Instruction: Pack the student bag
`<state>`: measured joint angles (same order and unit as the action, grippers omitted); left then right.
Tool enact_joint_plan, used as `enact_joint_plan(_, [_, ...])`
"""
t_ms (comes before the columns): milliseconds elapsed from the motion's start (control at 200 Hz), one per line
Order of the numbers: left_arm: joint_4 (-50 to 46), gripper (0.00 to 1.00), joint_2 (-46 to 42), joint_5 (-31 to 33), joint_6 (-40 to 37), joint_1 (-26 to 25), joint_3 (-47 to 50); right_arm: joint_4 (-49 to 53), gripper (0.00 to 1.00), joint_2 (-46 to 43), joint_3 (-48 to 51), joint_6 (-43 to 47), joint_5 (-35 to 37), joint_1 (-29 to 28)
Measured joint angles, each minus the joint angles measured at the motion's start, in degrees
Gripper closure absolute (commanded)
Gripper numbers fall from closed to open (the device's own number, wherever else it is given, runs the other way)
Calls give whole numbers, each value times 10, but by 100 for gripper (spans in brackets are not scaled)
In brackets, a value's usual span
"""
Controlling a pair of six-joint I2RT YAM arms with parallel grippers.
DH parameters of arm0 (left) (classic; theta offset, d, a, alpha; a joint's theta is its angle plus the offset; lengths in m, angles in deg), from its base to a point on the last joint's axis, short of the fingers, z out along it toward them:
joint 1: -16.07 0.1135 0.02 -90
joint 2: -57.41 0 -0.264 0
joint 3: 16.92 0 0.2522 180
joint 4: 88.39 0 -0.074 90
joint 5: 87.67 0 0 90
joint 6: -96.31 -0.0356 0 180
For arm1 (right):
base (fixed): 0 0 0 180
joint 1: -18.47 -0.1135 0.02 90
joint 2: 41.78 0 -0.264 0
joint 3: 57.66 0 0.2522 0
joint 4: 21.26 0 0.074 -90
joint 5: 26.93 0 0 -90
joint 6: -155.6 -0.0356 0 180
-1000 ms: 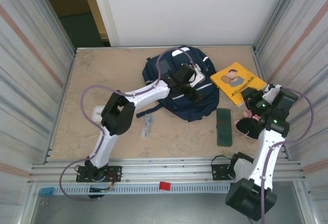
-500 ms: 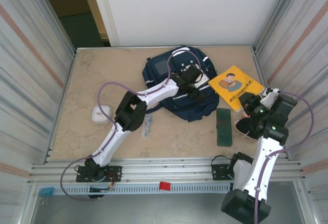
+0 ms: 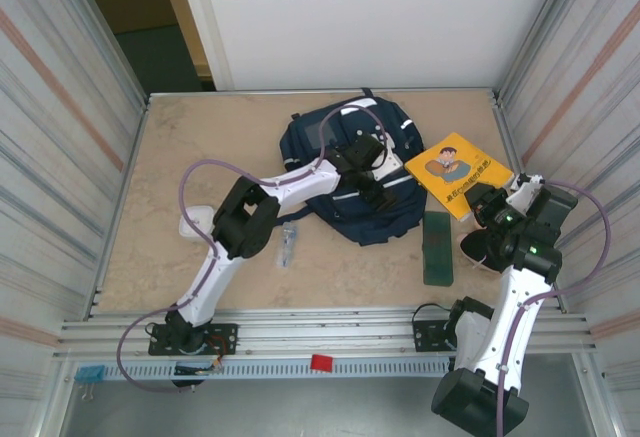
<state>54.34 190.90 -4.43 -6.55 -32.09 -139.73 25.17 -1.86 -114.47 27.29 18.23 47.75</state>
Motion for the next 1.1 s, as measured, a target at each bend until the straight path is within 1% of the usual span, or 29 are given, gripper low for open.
enact_joint_plan(185, [-1, 1, -23, -27, -13, -14, 31, 0, 100, -1, 3, 0, -1, 0])
enact_joint_plan(391, [16, 1, -49, -64, -14, -17, 69, -1, 100, -2, 6, 0, -2, 0])
enact_joint_plan(606, [44, 1, -69, -98, 10, -19, 77, -3, 100, -2, 10, -1, -2, 0])
enact_joint_plan(772, [67, 1, -73, -98, 29, -26, 77, -5, 100, -3, 10, -2, -2, 0])
enact_joint_plan(917, [64, 1, -72, -95, 37, -30, 73, -5, 100, -3, 10, -2, -1, 0])
enact_joint_plan(1097, [46, 1, -55, -73, 39, -34, 45, -4, 100, -5, 10, -2, 3, 0])
